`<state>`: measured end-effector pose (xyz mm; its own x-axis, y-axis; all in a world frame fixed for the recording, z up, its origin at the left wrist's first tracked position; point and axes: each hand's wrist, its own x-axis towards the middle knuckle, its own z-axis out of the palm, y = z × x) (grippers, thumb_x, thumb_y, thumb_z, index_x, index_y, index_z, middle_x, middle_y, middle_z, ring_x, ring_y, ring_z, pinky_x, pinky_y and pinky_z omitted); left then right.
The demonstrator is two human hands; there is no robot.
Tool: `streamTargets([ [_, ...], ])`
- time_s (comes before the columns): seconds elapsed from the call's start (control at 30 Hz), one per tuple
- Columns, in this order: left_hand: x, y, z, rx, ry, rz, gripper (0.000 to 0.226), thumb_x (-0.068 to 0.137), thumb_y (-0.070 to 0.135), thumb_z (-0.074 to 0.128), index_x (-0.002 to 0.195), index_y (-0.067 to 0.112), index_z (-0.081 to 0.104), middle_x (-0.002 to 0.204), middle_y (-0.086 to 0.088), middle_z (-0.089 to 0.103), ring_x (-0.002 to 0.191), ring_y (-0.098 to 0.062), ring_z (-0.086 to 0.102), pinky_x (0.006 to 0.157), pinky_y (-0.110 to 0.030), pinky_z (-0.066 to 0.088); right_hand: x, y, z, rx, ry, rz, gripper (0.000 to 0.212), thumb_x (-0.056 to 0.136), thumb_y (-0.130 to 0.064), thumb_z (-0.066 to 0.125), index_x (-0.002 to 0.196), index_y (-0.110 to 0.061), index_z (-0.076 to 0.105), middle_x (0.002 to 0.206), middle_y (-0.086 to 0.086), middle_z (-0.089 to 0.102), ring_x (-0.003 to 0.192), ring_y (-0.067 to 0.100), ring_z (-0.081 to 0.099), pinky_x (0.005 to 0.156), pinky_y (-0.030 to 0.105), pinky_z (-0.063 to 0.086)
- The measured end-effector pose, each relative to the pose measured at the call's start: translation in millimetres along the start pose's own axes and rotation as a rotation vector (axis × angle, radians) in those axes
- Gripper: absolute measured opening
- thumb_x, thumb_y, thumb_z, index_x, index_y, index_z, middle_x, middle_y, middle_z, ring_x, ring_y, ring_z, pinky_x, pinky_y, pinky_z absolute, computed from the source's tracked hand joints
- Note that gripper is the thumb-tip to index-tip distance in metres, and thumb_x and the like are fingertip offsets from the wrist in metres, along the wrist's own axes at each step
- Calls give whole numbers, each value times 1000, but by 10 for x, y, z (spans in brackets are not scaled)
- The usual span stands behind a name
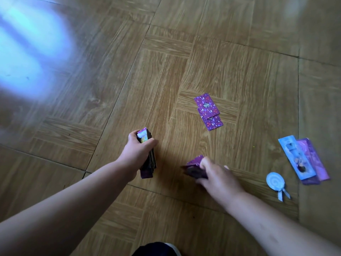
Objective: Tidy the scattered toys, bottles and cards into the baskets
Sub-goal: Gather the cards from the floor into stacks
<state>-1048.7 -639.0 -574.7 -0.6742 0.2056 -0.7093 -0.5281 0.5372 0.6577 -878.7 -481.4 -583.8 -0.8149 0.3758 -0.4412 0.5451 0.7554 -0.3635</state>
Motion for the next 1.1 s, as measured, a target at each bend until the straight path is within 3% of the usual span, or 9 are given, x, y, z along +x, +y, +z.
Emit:
streamTargets([
  [0.1,2,-4,10,7,-3,-2,64,89,30,63,144,26,30,105,-2,57,86,-17,61,59,-30,52,-14,166,-180,324,95,349,42,74,-35,80,98,-20,49,98,4,67,91,28,64,73,33,47],
  [0.2,2,7,49,6,-10,-11,67,88,31,65,144,27,30,107,-4,57,91,-20,63,65,-35,56,65,197,-233,388,78,529,51,65,-37,86,92,-15,49,97,7,65,89,29,63,70,33,47],
  [0.33,4,48,141,-2,-23,7,67,88,31,66,144,25,30,104,-2,56,89,-19,61,66,-35,55,127,-56,45,244,-99,538,60,68,-32,85,108,-12,44,110,9,64,100,28,65,74,32,49],
  [0.47,31,99,184,-18,-33,33,69,88,30,66,146,24,29,106,-2,56,90,-18,59,64,-32,52,193,-181,148,-69,-145,421,66,81,-27,73,132,-11,34,137,9,41,128,28,42,99,37,43],
  [0.57,83,116,182,-25,-15,36,69,87,32,68,144,25,31,107,-2,57,94,-19,60,74,-38,56,178,-179,79,-164,-137,324,68,79,-33,75,133,-15,37,134,8,34,125,28,36,103,36,39],
  [0.8,239,142,216,-55,-7,34,67,85,33,70,142,26,35,109,-3,58,95,-20,60,82,-43,56,151,-193,58,-90,-141,290,57,84,-13,70,126,-12,32,131,16,44,119,29,49,95,33,48],
  [0.9,279,117,263,-63,-28,41,64,87,31,69,141,25,35,109,-3,57,94,-19,59,76,-39,54,229,-104,11,-68,-117,349,58,83,-23,72,126,-11,34,133,14,45,125,30,43,101,37,42],
  [1.0,307,97,333,-66,-50,43,63,87,30,68,141,26,36,110,-3,57,92,-18,59,69,-35,50,348,106,-171,-84,-45,451,75,72,-39,81,127,-12,39,135,11,38,127,30,38,104,36,35],
  [1.1,347,116,434,-69,-84,33,67,79,35,74,136,24,39,105,-5,58,91,-26,61,68,-38,51,443,264,-308,-121,-50,503,79,72,-39,81,131,-9,38,135,12,33,126,29,36,107,36,31],
])
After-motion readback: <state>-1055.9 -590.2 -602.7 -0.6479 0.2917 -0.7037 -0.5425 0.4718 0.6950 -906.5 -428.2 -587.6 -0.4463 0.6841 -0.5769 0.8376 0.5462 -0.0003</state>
